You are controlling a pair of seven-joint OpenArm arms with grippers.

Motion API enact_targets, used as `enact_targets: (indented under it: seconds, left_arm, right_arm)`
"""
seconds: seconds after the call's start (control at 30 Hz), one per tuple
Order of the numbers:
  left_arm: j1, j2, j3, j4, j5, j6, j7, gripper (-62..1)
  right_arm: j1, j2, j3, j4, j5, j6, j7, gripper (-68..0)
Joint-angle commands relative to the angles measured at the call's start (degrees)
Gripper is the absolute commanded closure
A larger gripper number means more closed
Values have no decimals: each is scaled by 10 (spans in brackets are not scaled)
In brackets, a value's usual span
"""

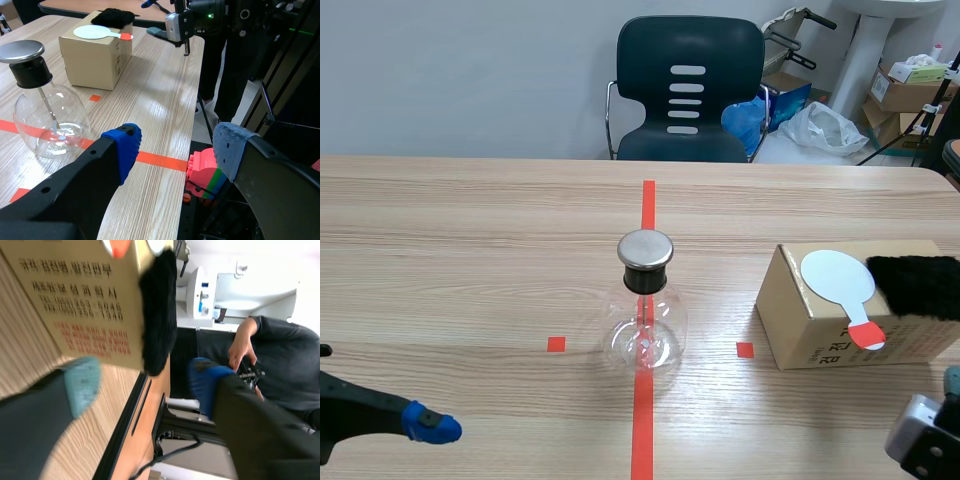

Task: Do the electroscope experiment

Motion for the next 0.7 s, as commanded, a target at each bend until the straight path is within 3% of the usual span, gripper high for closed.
enact_targets:
  seconds: [0.0,0.1,0.13,0.37,0.67]
  left_arm:
    - [0,0,-2,12,-2,-3,-9,-343]
    - [0,0,-2,12,-2,-2,-8,-343]
    - [0,0,-2,12,-2,-2,-9,-343]
    - [-3,30,-2,11,-2,39,2,-343]
    - [-3,31,-2,11,-2,40,21,-343]
  right_arm:
    - [15,0,-7,6,-4,-8,3,-490]
    - [25,1,-22,6,-6,-8,3,-668]
    - [28,1,-27,6,-6,-8,3,-679]
    - [34,1,-49,6,-6,-8,8,-679]
    - [38,1,-60,5,-22,-7,37,-679]
